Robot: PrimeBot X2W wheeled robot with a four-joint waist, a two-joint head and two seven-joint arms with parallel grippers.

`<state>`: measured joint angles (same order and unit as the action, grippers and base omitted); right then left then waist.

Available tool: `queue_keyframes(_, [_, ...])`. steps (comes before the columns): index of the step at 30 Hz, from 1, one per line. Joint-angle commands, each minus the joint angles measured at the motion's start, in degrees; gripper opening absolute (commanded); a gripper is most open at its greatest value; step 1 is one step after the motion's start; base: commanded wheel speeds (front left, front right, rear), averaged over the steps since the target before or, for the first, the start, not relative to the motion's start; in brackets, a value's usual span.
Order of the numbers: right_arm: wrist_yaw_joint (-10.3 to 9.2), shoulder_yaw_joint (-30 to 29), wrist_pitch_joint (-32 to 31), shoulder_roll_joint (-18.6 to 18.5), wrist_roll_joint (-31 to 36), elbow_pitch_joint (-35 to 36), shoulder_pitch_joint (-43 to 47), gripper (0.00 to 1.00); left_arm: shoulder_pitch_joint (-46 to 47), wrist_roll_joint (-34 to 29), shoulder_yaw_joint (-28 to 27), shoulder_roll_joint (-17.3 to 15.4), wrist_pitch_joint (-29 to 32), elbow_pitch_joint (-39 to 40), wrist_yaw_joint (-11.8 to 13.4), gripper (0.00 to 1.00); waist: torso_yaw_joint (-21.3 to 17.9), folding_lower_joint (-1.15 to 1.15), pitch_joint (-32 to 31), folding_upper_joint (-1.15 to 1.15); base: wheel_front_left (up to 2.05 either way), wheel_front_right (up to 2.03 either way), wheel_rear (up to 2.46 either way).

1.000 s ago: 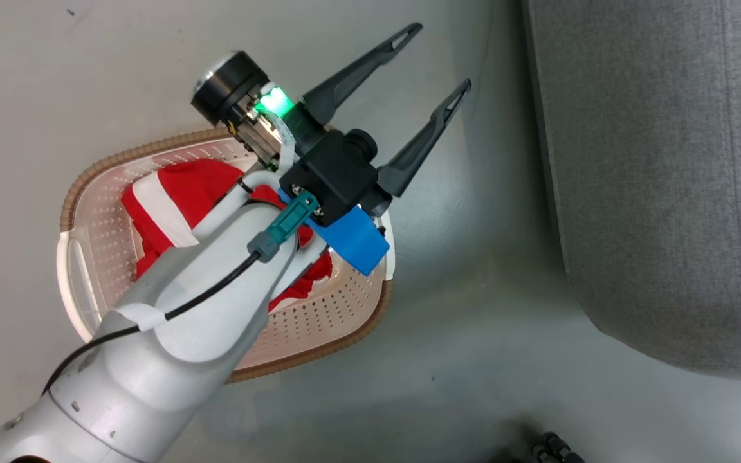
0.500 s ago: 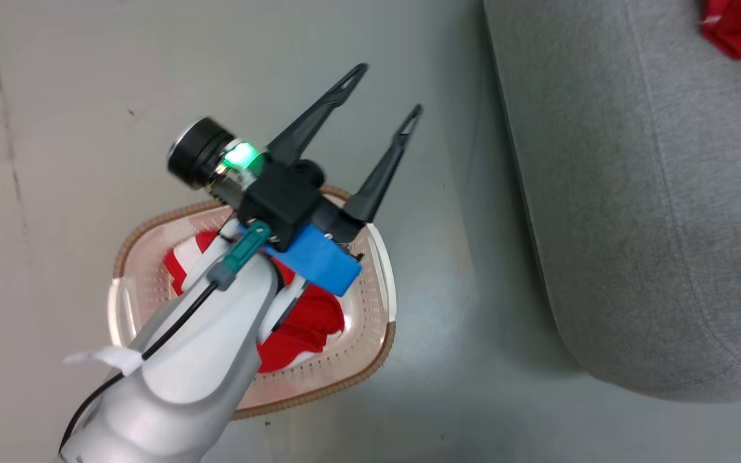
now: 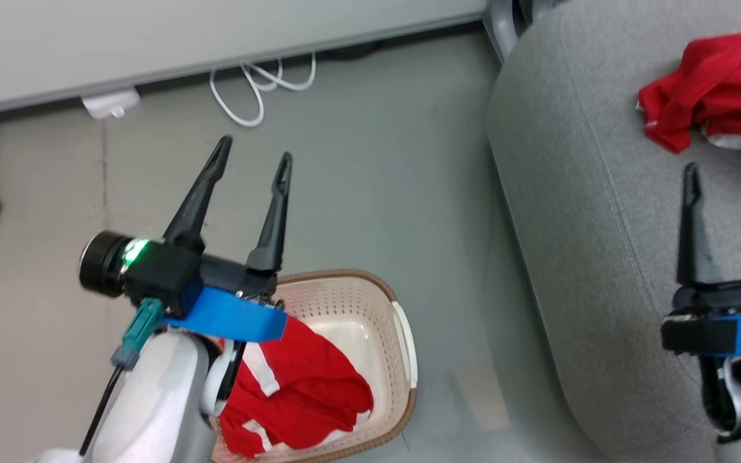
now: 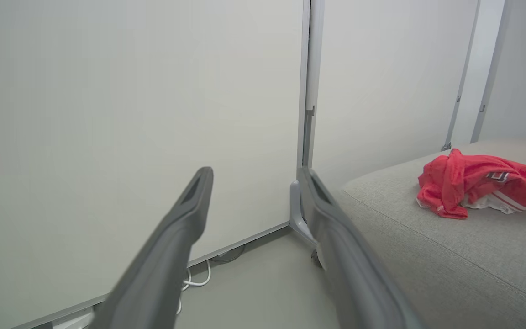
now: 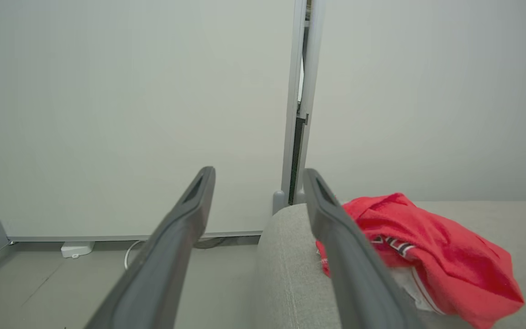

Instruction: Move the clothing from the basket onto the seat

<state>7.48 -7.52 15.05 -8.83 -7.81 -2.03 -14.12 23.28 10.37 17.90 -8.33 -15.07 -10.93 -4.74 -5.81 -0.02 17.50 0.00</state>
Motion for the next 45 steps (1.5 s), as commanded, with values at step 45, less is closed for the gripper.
queue_keyframes(45, [0.03,4.8,0.2,6.0,1.8,-5.8,12.4,1.0,-21.4,-6.3,-16.8,5.4,-0.2,1.1,-2.1,1.0,8.9,0.02,-16.5,0.0,0.0,0.0,0.0])
